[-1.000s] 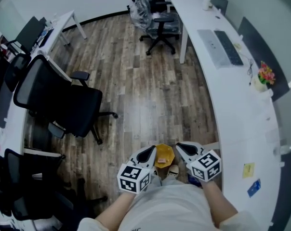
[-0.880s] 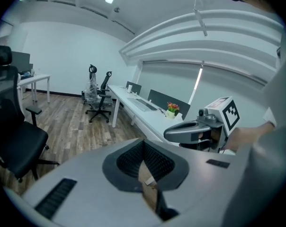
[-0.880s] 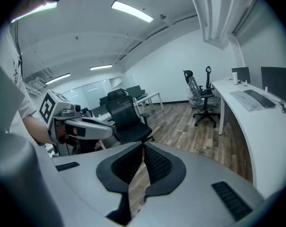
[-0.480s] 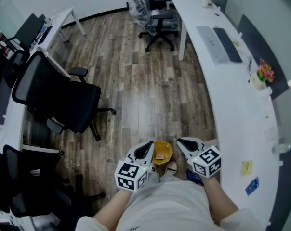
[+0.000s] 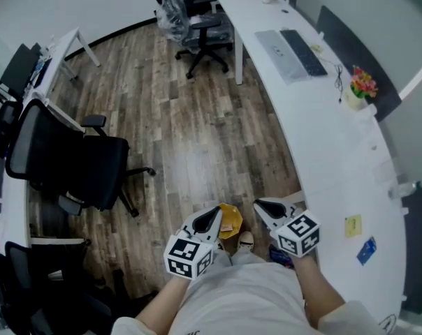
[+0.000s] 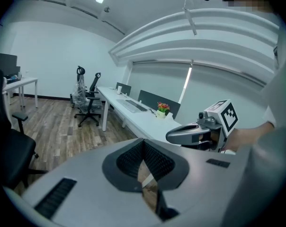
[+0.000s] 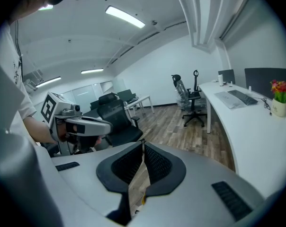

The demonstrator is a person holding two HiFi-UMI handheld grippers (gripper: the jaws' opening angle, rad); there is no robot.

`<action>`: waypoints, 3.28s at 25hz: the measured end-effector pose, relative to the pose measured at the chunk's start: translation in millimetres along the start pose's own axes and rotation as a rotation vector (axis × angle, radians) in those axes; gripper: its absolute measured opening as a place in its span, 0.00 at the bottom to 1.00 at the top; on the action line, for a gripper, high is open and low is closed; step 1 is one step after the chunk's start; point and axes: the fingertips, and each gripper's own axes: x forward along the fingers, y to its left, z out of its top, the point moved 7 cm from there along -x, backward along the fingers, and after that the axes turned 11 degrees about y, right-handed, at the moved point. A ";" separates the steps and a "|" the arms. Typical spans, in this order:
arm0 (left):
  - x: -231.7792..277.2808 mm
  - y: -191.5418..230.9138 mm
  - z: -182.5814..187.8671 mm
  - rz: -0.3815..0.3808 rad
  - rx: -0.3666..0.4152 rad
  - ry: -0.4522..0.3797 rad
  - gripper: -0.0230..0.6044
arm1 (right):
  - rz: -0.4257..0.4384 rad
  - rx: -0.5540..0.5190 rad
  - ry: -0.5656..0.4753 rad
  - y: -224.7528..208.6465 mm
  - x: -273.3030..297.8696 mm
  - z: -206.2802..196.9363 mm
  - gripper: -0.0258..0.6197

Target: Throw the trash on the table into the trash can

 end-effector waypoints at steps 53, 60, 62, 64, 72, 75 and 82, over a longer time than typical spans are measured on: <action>231.3 -322.3 4.8 -0.618 0.436 0.299 0.04 | -0.803 0.699 -0.050 -184.6 -312.4 -329.4 0.35; 239.7 -314.4 2.7 -0.579 0.427 0.322 0.04 | -0.763 0.744 -0.018 -212.2 -306.0 -348.5 0.37; 241.5 -312.8 2.2 -0.570 0.421 0.324 0.04 | -0.748 0.751 -0.005 -217.1 -303.9 -352.3 0.37; 242.3 -312.1 1.5 -0.565 0.418 0.326 0.04 | -0.736 0.752 0.013 -220.6 -300.9 -355.6 0.37; 244.2 -312.2 -0.6 -0.547 0.411 0.332 0.04 | -0.689 0.748 0.067 -226.4 -288.6 -363.3 0.35; 243.8 -311.4 -0.3 -0.545 0.410 0.333 0.04 | -0.666 0.745 0.066 -223.6 -285.5 -363.4 0.24; 243.2 -310.7 2.3 -0.536 0.405 0.325 0.04 | -0.653 0.731 0.030 -220.1 -289.3 -356.2 0.15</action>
